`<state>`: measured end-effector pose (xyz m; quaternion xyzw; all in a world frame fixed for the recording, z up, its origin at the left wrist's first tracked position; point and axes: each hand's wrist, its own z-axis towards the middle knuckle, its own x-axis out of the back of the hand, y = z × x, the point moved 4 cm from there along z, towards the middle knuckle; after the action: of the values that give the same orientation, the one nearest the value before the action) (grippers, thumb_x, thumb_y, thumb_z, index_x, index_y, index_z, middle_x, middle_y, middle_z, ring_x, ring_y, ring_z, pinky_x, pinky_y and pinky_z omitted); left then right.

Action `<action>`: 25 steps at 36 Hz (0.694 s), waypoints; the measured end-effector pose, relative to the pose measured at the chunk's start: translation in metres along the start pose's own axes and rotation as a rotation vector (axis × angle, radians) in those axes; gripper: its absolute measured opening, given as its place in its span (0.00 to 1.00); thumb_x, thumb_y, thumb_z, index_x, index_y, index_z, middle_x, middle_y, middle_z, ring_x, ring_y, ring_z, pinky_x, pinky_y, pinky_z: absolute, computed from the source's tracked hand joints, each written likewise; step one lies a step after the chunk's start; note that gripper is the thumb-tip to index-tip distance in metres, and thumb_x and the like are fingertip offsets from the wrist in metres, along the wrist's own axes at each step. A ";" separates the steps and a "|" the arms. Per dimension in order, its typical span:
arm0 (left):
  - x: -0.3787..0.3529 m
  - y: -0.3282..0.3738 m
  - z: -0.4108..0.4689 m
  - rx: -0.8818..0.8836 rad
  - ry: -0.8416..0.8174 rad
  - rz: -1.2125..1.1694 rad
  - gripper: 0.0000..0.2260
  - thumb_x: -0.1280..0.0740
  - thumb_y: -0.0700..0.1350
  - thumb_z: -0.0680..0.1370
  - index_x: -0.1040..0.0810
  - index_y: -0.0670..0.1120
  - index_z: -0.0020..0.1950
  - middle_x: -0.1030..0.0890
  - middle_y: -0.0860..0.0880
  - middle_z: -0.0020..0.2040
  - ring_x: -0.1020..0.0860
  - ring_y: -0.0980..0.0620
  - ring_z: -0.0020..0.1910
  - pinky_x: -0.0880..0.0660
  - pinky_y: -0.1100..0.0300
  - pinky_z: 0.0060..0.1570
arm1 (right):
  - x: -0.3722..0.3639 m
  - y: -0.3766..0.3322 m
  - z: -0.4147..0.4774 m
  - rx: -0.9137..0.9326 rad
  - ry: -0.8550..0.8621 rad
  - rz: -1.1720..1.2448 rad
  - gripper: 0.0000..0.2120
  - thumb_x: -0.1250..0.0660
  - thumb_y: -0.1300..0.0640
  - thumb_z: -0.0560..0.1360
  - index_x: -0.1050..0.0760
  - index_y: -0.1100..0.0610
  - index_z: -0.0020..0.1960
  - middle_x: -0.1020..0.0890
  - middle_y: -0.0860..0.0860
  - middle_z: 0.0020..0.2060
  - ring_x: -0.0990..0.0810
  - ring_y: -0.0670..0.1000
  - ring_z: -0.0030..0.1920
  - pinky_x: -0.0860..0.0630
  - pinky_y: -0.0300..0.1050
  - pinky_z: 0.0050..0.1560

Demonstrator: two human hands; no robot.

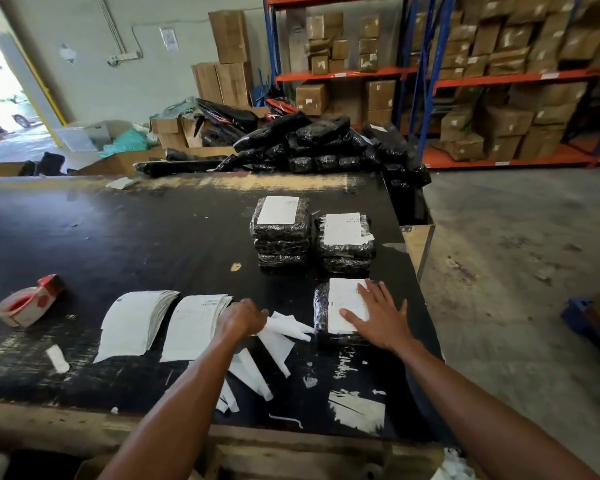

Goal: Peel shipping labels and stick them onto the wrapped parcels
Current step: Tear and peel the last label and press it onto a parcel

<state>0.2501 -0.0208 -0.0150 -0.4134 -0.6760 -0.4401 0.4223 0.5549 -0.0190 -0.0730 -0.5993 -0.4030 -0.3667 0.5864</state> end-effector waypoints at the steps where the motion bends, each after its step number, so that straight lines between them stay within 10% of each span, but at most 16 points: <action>1: 0.002 0.010 -0.004 -0.015 0.043 0.032 0.22 0.37 0.57 0.80 0.25 0.43 0.66 0.19 0.41 0.63 0.21 0.40 0.63 0.25 0.51 0.57 | -0.001 0.003 -0.002 -0.028 0.022 0.074 0.43 0.48 0.25 0.75 0.50 0.47 0.82 0.56 0.42 0.82 0.60 0.48 0.81 0.58 0.71 0.75; 7: -0.015 0.078 -0.017 -0.268 0.122 -0.132 0.11 0.38 0.46 0.79 0.23 0.42 0.56 0.23 0.42 0.57 0.20 0.38 0.55 0.23 0.47 0.54 | 0.000 0.008 -0.009 -0.117 0.121 0.411 0.34 0.39 0.45 0.83 0.48 0.54 0.83 0.51 0.49 0.82 0.49 0.51 0.81 0.47 0.50 0.79; 15: -0.061 0.115 -0.019 -0.207 -0.146 -0.263 0.23 0.45 0.51 0.84 0.27 0.34 0.68 0.23 0.34 0.66 0.25 0.34 0.66 0.29 0.49 0.65 | -0.007 0.014 -0.013 -0.400 0.119 0.546 0.35 0.41 0.43 0.83 0.49 0.59 0.82 0.46 0.60 0.81 0.43 0.61 0.79 0.43 0.55 0.78; 25: -0.066 0.124 -0.029 -0.188 0.036 -0.349 0.23 0.43 0.58 0.83 0.31 0.38 0.64 0.21 0.37 0.63 0.22 0.37 0.61 0.27 0.47 0.58 | 0.005 0.031 -0.014 -0.370 0.259 0.557 0.24 0.39 0.47 0.82 0.32 0.53 0.76 0.22 0.60 0.66 0.24 0.61 0.66 0.27 0.52 0.66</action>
<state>0.3909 -0.0266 -0.0386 -0.3196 -0.6858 -0.5750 0.3113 0.5855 -0.0322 -0.0808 -0.7308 -0.0732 -0.3328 0.5915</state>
